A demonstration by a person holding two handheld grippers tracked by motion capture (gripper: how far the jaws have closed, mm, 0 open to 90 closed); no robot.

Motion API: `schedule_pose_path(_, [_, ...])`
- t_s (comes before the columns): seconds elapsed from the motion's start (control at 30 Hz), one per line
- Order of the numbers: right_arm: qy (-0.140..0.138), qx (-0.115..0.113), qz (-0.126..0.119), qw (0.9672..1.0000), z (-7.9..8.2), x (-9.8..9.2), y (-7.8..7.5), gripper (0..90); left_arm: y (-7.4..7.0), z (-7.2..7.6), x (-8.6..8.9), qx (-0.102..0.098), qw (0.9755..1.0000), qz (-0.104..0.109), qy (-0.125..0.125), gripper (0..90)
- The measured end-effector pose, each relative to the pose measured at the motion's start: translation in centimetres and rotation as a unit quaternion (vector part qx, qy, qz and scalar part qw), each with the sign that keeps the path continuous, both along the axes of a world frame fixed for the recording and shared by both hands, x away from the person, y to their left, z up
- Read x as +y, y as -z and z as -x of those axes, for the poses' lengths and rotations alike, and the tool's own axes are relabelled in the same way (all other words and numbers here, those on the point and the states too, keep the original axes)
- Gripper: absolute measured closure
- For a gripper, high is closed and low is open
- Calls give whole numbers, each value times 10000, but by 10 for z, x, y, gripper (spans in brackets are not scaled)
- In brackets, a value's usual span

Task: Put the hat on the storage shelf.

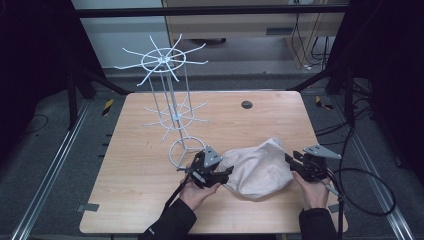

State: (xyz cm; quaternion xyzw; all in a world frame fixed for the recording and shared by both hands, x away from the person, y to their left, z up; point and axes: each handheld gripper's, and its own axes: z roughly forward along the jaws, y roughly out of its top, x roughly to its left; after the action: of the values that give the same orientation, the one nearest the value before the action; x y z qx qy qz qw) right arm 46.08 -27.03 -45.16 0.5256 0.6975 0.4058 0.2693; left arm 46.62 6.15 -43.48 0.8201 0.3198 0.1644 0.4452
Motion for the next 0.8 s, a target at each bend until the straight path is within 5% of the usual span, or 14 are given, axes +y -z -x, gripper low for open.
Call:
schedule_pose_path(0.13, [-45,256,173,9995,16,-2,8,606,12,-21,-4,164,9997,-37,158,361])
schedule_pose_path(0.3, [-37,417,233,9989,24,-2,15,580,21,-28,-14,28,9992,-329,214,310])
schedule_pose_path(0.43, [-45,569,289,9980,33,-3,20,590,34,-33,-22,227,9982,-455,313,323])
schedule_pose_path(0.57, [-40,665,276,9974,27,-3,24,679,37,-34,-22,375,9980,-397,303,432])
schedule_pose_path(0.7, [-33,722,138,9973,18,-6,24,805,35,-33,-20,580,9969,-348,400,717])
schedule_pose_path(0.8, [-49,723,77,9973,12,-6,25,856,36,-29,-21,456,9970,-469,422,798])
